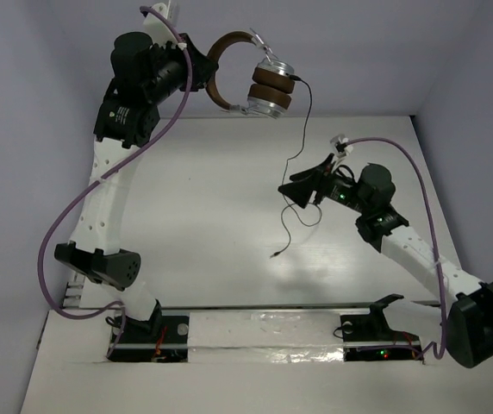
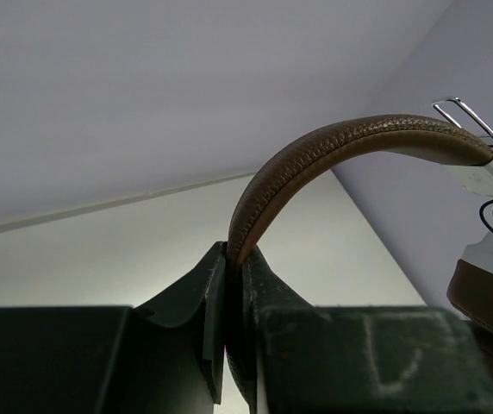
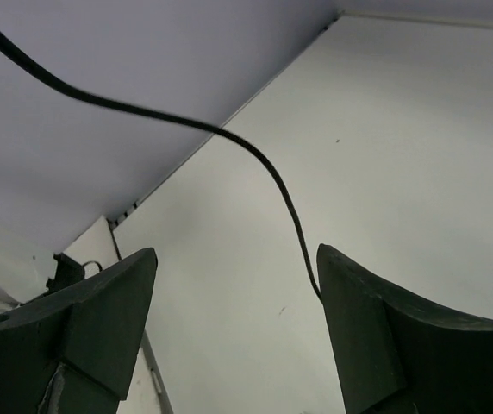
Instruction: Wrap the headphones
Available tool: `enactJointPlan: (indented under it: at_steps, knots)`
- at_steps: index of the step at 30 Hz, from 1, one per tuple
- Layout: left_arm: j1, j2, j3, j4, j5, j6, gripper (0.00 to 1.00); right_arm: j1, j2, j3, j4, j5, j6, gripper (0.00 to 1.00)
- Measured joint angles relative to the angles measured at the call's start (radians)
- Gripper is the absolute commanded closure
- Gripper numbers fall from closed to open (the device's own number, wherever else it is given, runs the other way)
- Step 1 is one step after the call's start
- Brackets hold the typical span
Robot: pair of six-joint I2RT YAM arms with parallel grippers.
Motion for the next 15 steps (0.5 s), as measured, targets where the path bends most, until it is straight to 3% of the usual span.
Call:
enactJointPlan:
  at_steps: [7, 15]
  knots:
    - [0.031, -0.026, -0.062, 0.034, 0.076, -0.063, 1.00, 0.027, 0.132, -0.040, 0.086, 0.094, -0.041, 0.20]
    - [0.086, -0.053, -0.076, 0.063, 0.129, -0.117, 1.00, 0.031, 0.292, -0.048, 0.174, 0.098, -0.056, 0.35]
